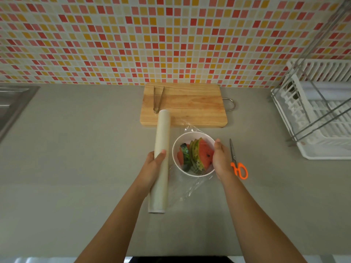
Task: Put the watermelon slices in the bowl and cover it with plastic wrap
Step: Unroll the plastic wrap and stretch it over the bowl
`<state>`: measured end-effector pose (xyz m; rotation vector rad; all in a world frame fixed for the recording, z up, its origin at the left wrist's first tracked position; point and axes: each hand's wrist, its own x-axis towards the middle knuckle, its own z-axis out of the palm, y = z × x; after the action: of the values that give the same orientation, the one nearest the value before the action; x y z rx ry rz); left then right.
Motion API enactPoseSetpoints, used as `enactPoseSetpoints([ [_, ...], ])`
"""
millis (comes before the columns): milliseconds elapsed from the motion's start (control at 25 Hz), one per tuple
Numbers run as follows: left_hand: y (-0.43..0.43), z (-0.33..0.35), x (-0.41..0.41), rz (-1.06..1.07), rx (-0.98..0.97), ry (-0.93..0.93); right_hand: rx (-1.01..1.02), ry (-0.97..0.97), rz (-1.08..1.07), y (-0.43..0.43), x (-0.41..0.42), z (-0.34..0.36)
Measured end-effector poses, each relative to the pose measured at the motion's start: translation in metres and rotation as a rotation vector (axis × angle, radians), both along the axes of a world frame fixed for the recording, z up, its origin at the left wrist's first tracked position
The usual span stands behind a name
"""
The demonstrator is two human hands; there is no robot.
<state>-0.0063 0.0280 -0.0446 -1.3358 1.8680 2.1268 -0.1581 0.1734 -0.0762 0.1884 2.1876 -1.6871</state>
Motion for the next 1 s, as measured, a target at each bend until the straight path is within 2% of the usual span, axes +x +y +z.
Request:
enactPoseSetpoints([
  [160,0.003,-0.005,0.016,-0.057,-0.038,-0.009,-0.006,0.015,-0.013,0.0,0.0,-0.001],
  [400,0.014,-0.003,0.028,-0.038,0.036,0.042,0.001,-0.012,-0.018,0.0,-0.001,-0.004],
  [600,0.015,-0.004,0.043,-0.071,0.066,-0.02,-0.026,-0.01,-0.023,0.0,0.0,-0.002],
  [760,0.019,-0.001,0.049,-0.034,0.13,0.061,-0.04,-0.003,-0.025,0.001,0.0,-0.001],
  [1000,0.024,-0.006,0.052,-0.018,0.101,0.041,-0.047,-0.011,-0.038,0.002,-0.004,-0.007],
])
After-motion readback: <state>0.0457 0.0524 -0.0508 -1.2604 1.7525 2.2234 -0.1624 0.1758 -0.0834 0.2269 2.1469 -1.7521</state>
